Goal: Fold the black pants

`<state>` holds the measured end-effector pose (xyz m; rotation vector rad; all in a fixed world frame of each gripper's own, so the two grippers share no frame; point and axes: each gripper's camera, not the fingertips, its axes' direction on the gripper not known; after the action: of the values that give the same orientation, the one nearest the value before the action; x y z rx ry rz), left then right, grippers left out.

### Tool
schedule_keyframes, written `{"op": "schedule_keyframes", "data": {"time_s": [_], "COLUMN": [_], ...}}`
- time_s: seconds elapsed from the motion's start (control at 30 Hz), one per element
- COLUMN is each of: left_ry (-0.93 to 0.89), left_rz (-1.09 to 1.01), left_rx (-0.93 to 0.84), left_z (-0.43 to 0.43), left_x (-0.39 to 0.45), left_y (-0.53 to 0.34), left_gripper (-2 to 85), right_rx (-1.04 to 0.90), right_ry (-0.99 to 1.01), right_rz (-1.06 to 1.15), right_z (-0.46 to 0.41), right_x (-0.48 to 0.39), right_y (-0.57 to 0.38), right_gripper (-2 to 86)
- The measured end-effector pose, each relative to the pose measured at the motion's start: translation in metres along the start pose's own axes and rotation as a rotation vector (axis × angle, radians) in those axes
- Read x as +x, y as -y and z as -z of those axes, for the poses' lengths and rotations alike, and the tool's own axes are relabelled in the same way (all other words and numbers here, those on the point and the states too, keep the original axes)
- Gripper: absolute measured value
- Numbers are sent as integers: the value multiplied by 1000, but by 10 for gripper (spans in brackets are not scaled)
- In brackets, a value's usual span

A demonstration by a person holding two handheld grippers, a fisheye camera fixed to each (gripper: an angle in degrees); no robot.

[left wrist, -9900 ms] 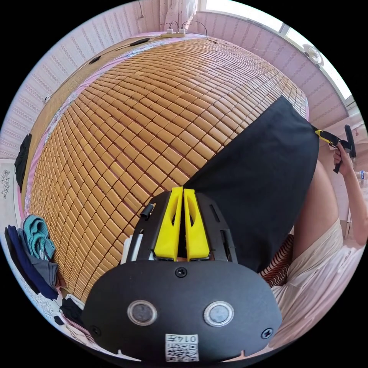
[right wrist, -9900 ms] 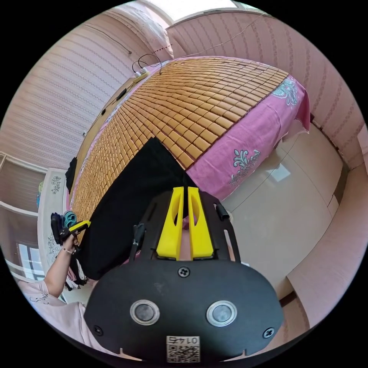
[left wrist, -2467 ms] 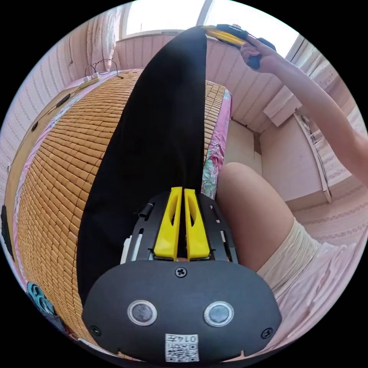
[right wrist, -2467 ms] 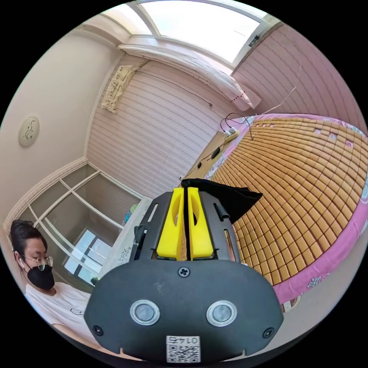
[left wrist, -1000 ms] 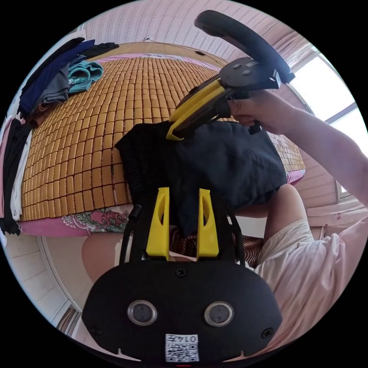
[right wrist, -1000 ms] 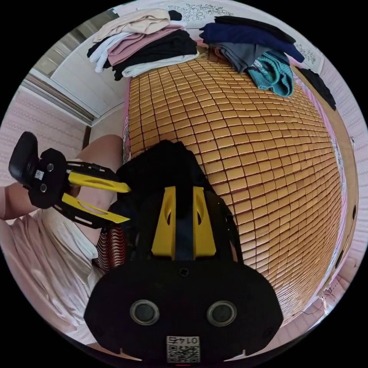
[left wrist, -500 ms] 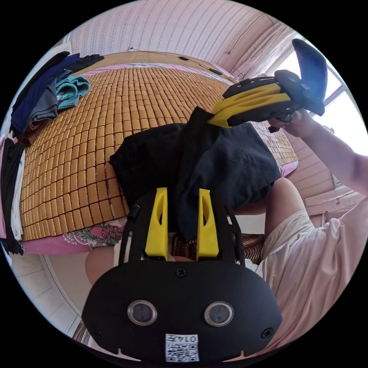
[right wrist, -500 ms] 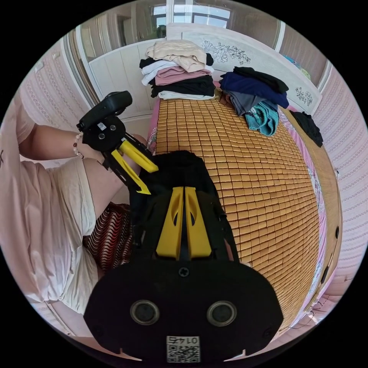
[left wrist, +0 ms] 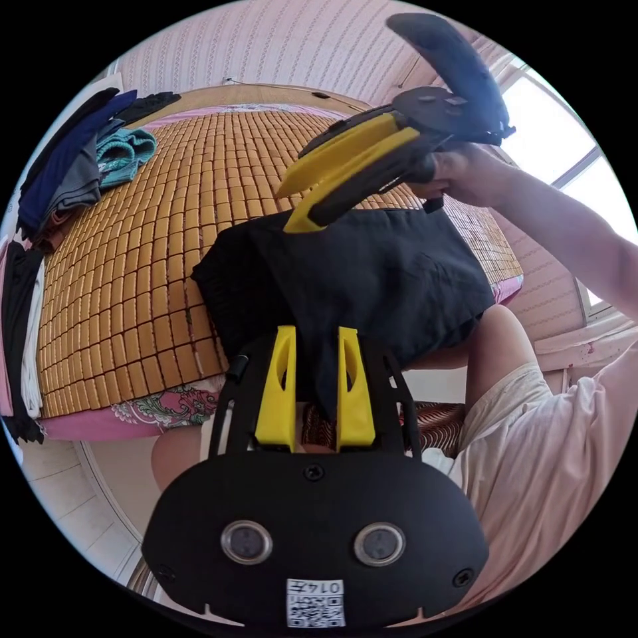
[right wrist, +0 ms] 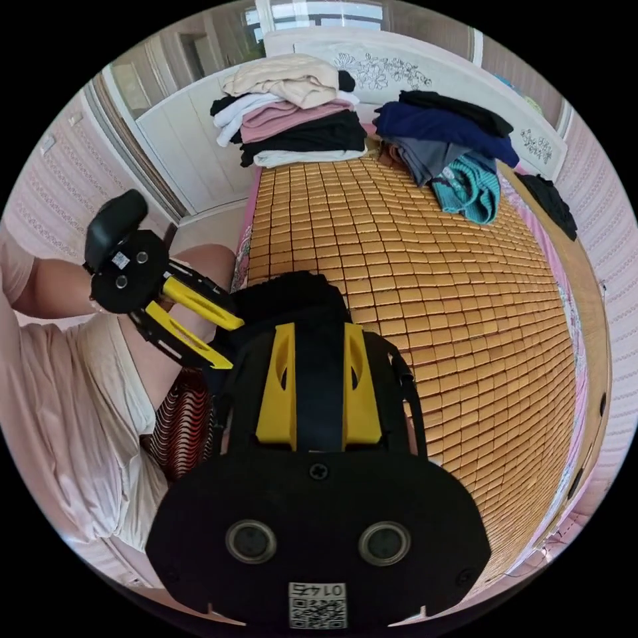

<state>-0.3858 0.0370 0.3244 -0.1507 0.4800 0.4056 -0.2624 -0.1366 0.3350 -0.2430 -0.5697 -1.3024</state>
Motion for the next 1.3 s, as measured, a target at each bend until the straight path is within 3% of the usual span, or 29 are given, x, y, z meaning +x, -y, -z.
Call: {"op": "schedule_keyframes", "data": {"time_s": [0.17,0.33,0.67,0.83,1.03,1.17,1.3], "left_ry": [-12,-12,12,33,82,72,58], "left_rz": [8,6,10,1,-8,42,51], "left_rx": [-2,51,30,30,58,34,7], "left_z": [0,13,2,7,16,12,8], "left_x": [-3,-3,-3,5,18,13,11], "left_y": [-3,-9,-5,-6,-12,-11,-7], "left_gripper": [98,100,95,23,4,48,47], "right_rx": [-92,-17,56,60,115,18,-100], "right_ry": [50,3,-71,-31,-39,-22,39], "right_rz": [91,148,128,114,80,52,54], "right_z": [-15,18,47,50,58,30,-2], "right_x": [5,-2,-19,-16,-8,8,16], "right_y": [14,-2,-27,-30,-27,7,27], "right_gripper": [69,14,2,-1,23,103,105]}}
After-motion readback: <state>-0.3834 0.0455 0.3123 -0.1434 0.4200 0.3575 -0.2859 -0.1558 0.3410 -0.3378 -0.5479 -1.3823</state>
